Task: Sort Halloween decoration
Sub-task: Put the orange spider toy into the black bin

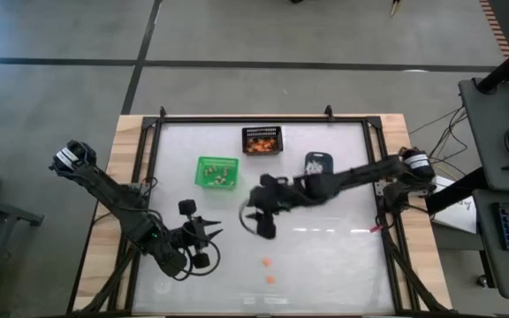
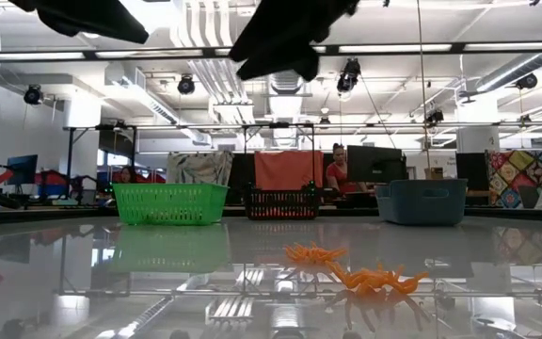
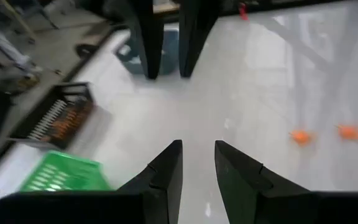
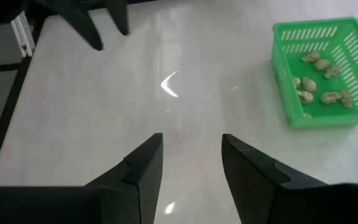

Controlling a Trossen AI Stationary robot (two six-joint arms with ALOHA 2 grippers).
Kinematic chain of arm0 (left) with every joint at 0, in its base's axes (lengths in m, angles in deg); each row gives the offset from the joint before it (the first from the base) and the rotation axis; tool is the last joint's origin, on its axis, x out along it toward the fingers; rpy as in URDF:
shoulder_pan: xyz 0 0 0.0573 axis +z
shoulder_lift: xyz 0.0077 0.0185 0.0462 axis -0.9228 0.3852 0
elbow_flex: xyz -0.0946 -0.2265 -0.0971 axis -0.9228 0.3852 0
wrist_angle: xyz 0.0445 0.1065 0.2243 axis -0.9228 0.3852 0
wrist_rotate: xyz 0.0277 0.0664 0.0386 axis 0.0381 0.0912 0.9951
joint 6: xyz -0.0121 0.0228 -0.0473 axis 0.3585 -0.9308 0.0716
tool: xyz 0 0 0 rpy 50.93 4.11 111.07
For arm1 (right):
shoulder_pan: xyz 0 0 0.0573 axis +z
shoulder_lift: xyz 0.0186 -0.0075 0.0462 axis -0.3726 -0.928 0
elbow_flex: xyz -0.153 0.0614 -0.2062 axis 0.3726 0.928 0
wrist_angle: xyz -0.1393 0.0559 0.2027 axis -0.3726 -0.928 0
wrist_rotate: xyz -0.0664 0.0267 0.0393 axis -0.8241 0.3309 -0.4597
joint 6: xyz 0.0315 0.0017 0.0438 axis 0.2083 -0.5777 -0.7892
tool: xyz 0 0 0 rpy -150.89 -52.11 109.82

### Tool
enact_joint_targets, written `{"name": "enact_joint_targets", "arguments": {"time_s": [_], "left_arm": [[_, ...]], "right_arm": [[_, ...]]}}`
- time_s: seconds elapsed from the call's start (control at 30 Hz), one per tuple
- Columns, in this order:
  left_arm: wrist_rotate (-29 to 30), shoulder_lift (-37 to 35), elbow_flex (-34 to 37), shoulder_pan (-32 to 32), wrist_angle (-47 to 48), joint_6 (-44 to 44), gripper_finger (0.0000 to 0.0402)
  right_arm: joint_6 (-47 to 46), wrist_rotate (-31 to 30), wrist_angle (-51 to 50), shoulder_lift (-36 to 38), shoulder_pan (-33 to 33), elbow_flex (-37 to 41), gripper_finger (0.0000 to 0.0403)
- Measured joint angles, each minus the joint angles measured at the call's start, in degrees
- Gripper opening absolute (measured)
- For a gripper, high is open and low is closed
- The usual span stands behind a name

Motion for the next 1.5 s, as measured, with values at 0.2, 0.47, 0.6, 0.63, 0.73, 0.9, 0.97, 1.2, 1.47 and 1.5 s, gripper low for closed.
{"name": "enact_joint_targets", "arguments": {"time_s": [0.2,0.47,0.6,0.63,0.73,0.9,0.97,1.2,1.47,1.5], "left_arm": [[-6.0,4.1,0.0,0.1,-6.4,-2.0,0.0077],[-17.3,9.0,0.0,1.0,-18.0,-8.7,0.0076],[-19.9,10.2,0.0,2.0,-20.6,-11.6,0.0075],[-19.9,10.4,0.0,2.2,-21.1,-12.3,0.0075],[-19.9,11.3,0.0,2.9,-22.0,-13.2,0.0075],[-23.5,13.4,0.0,4.7,-24.1,-13.1,0.0075],[-26.8,14.7,0.0,5.8,-26.9,-13.1,0.0075],[-30.4,19.1,0.0,8.2,-34.3,-17.7,0.0074],[-34.2,23.3,-0.1,10.1,-43.7,-24.9,0.0074],[-35.0,24.0,-0.2,10.3,-44.8,-25.3,0.0074]], "right_arm": [[-2.3,-11.6,2.6,3.4,8.7,5.1,0.0146],[-3.6,-19.4,3.0,5.2,16.5,6.1,0.0137],[-3.5,-22.7,3.0,6.1,19.4,6.5,0.0137],[-3.5,-23.7,3.2,6.3,20.1,6.5,0.0137],[-3.4,-27.2,3.2,6.9,22.1,7.2,0.0134],[-4.9,-33.8,4.5,8.5,24.5,9.7,0.0134],[-5.4,-35.2,4.3,10.2,25.2,11.4,0.0133],[-4.3,-35.4,13.5,17.7,26.5,21.7,0.0132],[-3.5,-35.4,26.0,25.7,26.6,34.9,0.0132],[-3.5,-35.4,26.1,26.6,26.6,36.3,0.0132]]}}
